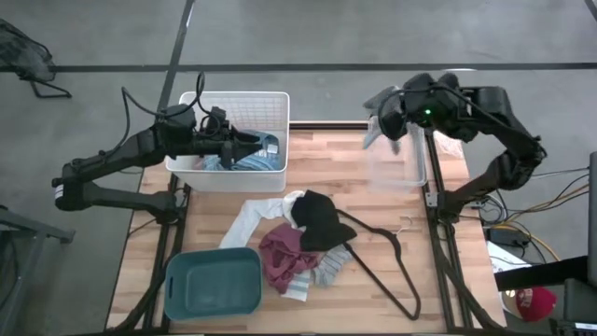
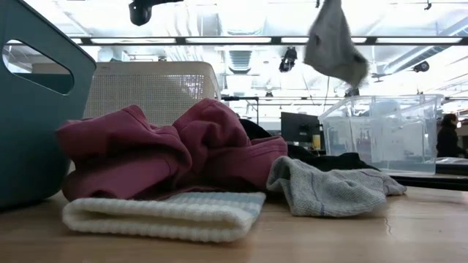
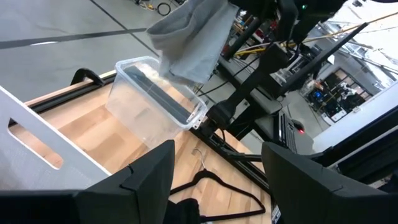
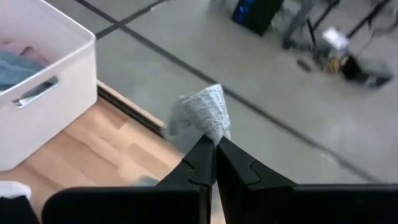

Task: Pick & Place Cloths
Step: Put the gray boxers into the transparent bin, then put the black boxers into the transparent bin

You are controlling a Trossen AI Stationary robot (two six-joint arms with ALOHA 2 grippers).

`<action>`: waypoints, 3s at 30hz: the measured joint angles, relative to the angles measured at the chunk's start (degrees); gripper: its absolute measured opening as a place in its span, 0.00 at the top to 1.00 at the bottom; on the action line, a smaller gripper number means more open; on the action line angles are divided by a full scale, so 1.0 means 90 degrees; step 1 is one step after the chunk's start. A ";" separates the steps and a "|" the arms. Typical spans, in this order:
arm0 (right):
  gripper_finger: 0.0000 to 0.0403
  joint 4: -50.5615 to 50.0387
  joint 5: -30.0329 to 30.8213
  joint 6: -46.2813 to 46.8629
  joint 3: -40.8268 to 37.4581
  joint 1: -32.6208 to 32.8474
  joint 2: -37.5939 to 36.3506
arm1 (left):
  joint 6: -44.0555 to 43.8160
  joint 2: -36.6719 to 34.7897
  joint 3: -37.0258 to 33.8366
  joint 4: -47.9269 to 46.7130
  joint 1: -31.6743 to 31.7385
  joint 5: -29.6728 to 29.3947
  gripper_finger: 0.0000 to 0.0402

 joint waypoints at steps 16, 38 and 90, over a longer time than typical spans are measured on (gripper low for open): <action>0.98 0.0151 -0.0595 0.1488 -0.3771 -0.0284 -0.1248 | -0.0032 0.0010 -0.0118 0.0184 0.0002 0.0000 0.39; 0.68 0.0875 -0.1315 0.1740 -0.4622 -0.0367 -0.1165 | -0.0272 0.0010 -0.0118 0.0191 0.0000 0.0034 0.39; 0.55 0.5263 -0.5048 -0.0119 -0.4524 0.1923 0.3720 | -0.0403 -0.0002 -0.0223 0.0087 -0.0022 0.0039 0.39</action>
